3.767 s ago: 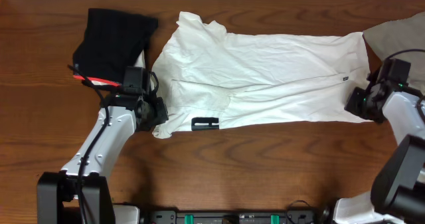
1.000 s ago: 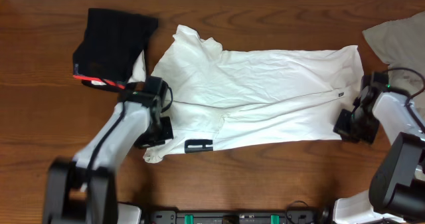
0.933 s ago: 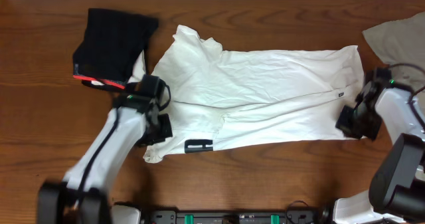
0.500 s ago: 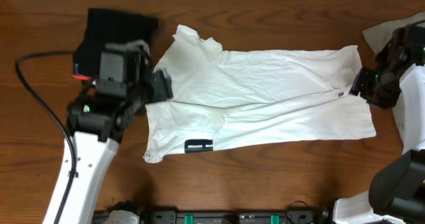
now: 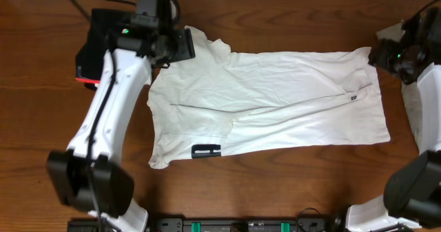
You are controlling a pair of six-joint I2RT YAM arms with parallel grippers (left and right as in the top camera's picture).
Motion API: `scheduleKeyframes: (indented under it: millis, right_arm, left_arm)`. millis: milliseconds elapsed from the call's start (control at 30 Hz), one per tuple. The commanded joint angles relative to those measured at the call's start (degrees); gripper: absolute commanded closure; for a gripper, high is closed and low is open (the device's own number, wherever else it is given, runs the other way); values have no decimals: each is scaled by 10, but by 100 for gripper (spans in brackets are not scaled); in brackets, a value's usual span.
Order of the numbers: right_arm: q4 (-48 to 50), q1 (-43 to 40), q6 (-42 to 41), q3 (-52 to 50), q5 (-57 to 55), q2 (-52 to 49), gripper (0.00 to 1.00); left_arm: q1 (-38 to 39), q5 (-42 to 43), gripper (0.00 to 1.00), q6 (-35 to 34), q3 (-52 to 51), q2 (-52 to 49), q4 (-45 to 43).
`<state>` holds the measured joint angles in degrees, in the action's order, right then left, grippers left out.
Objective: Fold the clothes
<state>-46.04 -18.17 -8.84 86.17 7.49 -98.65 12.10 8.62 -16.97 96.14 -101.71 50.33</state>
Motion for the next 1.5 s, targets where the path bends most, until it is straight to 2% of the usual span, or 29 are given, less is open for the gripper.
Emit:
scheduleKeyframes:
  millis: [0,133,167,200,400,567,833,1300,1467]
  right_arm:
    - [31,-21,3,9,30,-44,37]
    - [90,-45,12,9,80,-104,44]
    - [110,-53,23,9,114,-123,45]
    - [125,-59,27,9,138,-137,45]
    - [196,-100,28,9,252,-209,50]
    - [223,-116,27,8,292,-237,50]
    - [236,-114,20,7,290,-259,56]
    - [315,-101,16,7,334,-334,55]
    - [328,-100,13,7,350,-338,59]
  left_arm:
    - [-1,-12,32,24,8,-28,5]
    - [-2,-35,19,24,7,-54,6]
    - [-2,-35,14,24,7,-56,8]
    - [-2,-35,2,24,6,-58,10]
    - [-2,-35,2,24,6,-59,10]
    - [-2,-35,2,24,6,-58,10]
    - [-2,-35,2,24,6,-58,10]
    - [-2,-35,2,24,6,-58,10]
    - [-2,-35,2,24,6,-58,10]
